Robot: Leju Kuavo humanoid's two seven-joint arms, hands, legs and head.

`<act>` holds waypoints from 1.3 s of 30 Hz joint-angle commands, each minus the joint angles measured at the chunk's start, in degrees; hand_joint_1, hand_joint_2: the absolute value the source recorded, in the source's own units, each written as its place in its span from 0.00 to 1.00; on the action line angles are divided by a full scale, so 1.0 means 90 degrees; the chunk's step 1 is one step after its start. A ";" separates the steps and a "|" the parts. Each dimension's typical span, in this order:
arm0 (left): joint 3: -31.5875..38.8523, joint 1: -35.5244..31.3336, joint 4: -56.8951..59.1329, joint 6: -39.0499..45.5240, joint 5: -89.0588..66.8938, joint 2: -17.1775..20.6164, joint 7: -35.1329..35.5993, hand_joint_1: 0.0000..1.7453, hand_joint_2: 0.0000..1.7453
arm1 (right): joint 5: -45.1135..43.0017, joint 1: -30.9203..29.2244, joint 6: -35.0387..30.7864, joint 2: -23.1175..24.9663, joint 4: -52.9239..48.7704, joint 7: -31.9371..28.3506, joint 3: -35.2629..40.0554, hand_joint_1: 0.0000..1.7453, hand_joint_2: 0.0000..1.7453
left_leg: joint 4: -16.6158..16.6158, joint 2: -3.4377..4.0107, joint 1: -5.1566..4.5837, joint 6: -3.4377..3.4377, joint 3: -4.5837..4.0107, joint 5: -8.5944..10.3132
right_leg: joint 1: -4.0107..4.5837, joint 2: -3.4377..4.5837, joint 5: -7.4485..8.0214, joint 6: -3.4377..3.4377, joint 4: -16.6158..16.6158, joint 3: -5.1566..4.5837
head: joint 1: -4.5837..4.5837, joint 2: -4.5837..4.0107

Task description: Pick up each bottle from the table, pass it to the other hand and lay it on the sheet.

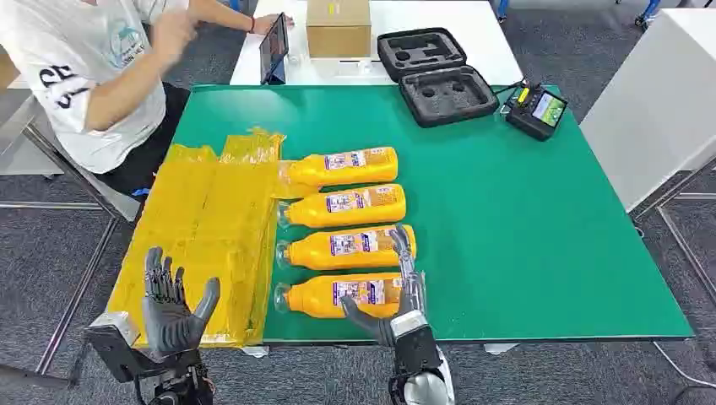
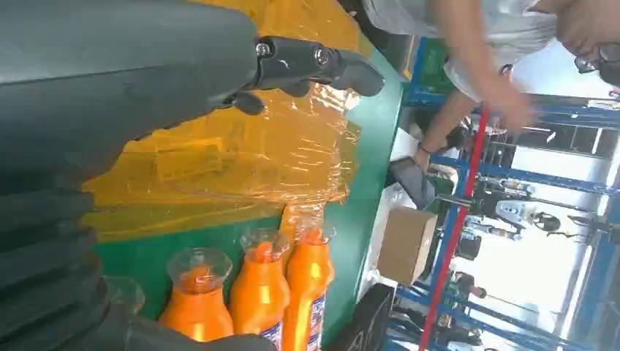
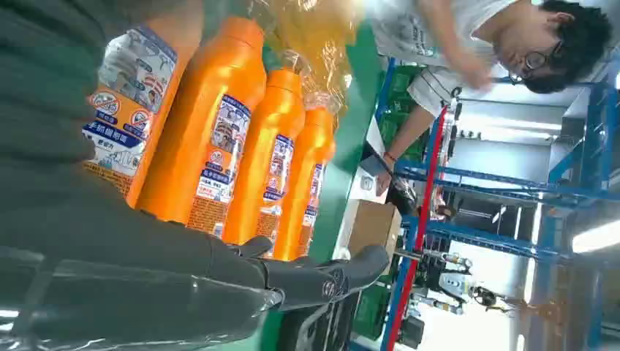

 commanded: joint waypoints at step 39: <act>0.0342 -0.0211 0.0317 -0.0190 -0.0319 0.0150 0.0090 0.00 1.00 | 0.5140 -0.1956 0.2517 -0.1239 0.0715 0.4308 0.0348 0.00 1.00 | -0.0005 0.0012 0.0000 -0.0004 0.0027 -0.0003 | 0.0000 0.0019 0.0004 -0.0002 -0.0009 0.0026 | 0.0000 0.0000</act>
